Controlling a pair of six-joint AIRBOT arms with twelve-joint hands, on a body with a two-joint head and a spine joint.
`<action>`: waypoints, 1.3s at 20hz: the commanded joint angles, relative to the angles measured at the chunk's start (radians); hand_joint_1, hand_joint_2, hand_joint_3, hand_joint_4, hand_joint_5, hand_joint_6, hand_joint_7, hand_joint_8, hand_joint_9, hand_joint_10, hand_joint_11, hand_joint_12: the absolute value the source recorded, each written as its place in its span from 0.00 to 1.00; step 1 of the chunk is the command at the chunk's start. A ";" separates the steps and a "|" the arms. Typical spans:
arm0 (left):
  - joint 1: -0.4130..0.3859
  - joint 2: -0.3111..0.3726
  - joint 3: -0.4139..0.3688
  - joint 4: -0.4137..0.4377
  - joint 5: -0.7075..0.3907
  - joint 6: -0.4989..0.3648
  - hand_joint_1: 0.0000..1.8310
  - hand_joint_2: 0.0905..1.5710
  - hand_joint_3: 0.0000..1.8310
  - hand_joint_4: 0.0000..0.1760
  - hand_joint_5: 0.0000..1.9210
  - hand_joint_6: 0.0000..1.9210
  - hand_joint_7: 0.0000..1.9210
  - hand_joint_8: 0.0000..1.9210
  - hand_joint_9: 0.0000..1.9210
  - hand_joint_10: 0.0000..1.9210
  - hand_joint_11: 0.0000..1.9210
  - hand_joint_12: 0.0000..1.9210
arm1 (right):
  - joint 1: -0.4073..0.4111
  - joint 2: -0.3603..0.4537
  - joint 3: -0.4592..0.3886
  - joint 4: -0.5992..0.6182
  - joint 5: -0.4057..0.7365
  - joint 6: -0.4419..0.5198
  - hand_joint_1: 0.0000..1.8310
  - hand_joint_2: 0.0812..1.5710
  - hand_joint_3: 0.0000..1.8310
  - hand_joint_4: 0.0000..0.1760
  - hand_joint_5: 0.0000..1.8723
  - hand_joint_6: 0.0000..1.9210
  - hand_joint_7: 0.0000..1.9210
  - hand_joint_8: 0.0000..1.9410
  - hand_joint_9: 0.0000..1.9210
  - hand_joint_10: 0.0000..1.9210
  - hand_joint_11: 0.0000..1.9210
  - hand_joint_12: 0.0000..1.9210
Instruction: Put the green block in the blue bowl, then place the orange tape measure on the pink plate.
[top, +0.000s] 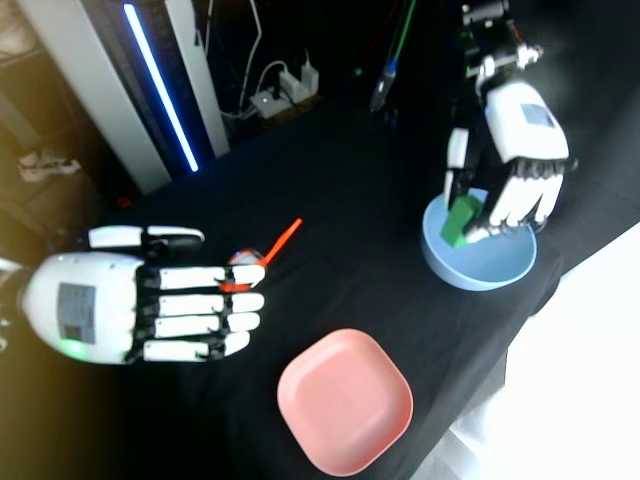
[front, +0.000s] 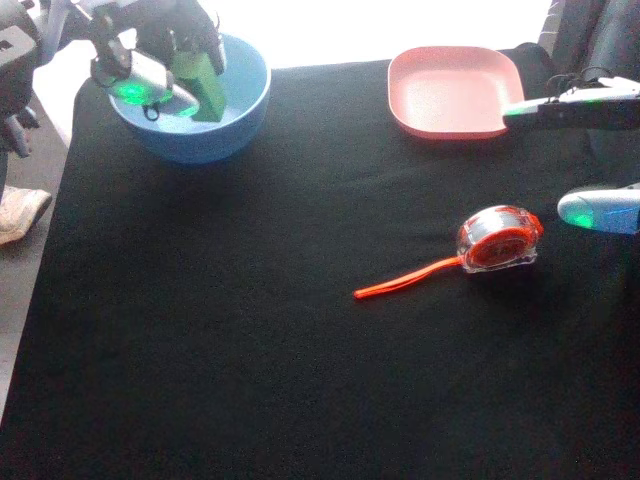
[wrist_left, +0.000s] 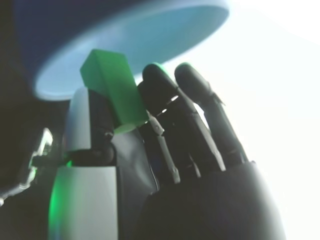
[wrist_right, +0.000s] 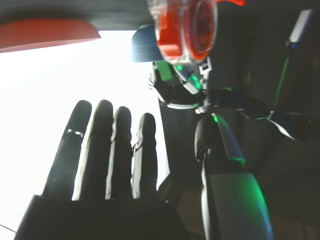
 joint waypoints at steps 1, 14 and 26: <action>-0.007 0.003 0.009 -0.009 -0.072 -0.003 0.67 0.69 0.00 0.00 0.53 0.40 0.50 0.61 0.53 0.33 0.42 0.72 | 0.008 -0.002 0.004 0.046 0.116 0.012 0.43 0.72 0.00 0.32 0.27 0.00 0.23 0.00 0.22 0.00 0.03 0.44; 0.105 0.109 -0.131 -0.084 -0.368 -0.004 0.58 0.59 0.00 0.25 0.25 0.00 0.29 0.00 0.28 0.20 0.17 0.64 | 0.011 0.000 0.004 0.022 0.132 0.035 0.42 0.68 0.00 0.40 0.25 0.00 0.21 0.00 0.21 0.00 0.02 0.44; 0.642 0.390 -0.505 -0.305 -0.896 -0.003 0.34 0.63 0.00 0.46 0.21 0.00 0.16 0.00 0.13 0.00 0.00 0.30 | 0.138 -0.017 0.030 -0.228 -0.015 0.078 0.51 0.59 0.00 0.70 0.22 0.00 0.17 0.00 0.19 0.00 0.01 0.55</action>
